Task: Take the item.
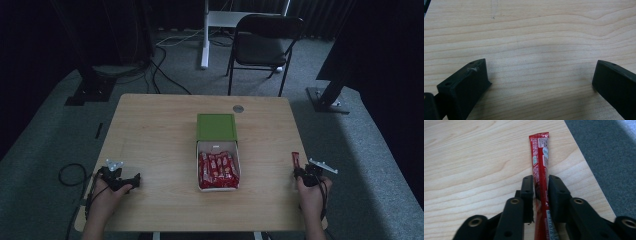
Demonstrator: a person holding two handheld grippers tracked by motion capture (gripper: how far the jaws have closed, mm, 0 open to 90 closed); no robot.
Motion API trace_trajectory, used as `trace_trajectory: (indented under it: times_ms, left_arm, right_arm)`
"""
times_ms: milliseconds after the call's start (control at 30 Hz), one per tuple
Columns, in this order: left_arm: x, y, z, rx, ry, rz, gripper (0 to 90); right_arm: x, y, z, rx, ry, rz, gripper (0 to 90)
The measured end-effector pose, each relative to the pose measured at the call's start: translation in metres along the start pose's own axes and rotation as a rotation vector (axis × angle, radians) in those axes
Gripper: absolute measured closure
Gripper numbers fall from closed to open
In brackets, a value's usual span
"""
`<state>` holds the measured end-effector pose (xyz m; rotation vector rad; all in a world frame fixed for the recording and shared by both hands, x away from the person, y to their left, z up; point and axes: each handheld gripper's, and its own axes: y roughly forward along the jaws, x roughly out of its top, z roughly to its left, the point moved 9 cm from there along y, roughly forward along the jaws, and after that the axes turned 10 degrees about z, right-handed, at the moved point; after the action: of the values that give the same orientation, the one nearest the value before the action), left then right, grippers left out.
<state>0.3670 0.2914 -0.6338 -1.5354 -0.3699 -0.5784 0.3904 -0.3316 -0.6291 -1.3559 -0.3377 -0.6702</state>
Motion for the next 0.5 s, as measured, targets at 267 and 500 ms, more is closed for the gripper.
trace_trajectory:
  times_ms: [267,500]
  left_arm:
    - [0.000,0.000,0.000,0.000,0.000,0.000,1.1]
    - [0.000,0.000,0.000,0.000,0.000,0.000,1.1]
  right_arm:
    - [0.006,-0.008,0.005,-0.005,-0.076,-0.045,54.7]
    - [0.015,-0.017,0.019,0.040,-0.104,-0.105,45.4]
